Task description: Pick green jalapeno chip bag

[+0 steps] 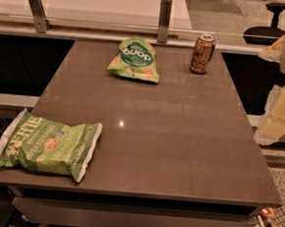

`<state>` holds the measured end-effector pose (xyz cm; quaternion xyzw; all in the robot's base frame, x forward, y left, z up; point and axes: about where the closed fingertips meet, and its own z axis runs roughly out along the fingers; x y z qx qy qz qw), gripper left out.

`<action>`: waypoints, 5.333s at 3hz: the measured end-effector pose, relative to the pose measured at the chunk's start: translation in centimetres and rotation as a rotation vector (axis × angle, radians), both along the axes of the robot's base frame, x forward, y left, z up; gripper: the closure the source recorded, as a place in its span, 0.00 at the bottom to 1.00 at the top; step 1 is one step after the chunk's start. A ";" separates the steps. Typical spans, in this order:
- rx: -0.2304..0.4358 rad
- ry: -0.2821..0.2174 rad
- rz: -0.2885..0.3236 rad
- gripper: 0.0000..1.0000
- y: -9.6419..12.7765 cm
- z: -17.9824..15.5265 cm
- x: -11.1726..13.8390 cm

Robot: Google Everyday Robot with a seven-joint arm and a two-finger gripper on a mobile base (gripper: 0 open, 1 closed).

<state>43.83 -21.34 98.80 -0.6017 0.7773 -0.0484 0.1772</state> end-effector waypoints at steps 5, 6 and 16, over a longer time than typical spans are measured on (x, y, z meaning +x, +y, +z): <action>0.135 -0.096 0.070 0.00 8.4 0.2 2.8; 0.208 -0.041 0.081 0.00 13.2 -1.8 2.9; 0.249 0.225 0.297 0.00 36.8 -12.3 -3.5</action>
Offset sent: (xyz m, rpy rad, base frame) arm 0.0139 0.0021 -0.0033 0.0622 -0.0513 0.0219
